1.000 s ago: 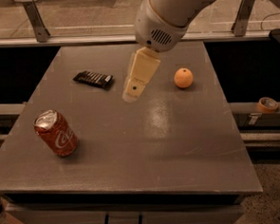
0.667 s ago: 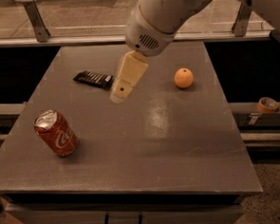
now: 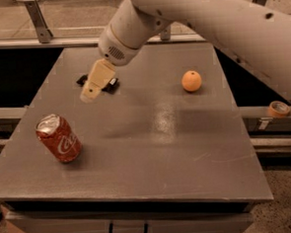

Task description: Pick rxbar chocolate

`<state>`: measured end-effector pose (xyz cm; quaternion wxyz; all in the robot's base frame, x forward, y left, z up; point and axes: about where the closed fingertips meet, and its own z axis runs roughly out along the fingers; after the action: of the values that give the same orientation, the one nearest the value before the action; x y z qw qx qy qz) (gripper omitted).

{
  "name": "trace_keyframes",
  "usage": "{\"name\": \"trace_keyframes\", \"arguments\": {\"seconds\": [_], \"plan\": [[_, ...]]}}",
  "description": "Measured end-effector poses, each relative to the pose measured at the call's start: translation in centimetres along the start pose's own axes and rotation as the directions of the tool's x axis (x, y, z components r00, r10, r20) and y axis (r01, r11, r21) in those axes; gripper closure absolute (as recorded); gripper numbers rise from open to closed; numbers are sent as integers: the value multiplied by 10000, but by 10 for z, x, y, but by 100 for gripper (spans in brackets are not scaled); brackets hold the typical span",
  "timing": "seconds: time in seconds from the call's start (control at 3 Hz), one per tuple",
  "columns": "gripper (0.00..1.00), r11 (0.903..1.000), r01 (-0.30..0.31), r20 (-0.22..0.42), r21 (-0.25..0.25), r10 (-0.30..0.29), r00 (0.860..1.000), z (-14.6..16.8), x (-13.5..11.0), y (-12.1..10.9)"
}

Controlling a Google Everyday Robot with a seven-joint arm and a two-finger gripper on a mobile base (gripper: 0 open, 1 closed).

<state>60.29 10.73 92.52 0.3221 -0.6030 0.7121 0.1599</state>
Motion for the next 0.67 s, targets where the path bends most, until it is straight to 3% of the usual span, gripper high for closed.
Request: {"name": "trace_keyframes", "arguments": {"seconds": [0.67], "plan": [[0,9951,-984,841,86,974,9917,86,2,-49]]}}
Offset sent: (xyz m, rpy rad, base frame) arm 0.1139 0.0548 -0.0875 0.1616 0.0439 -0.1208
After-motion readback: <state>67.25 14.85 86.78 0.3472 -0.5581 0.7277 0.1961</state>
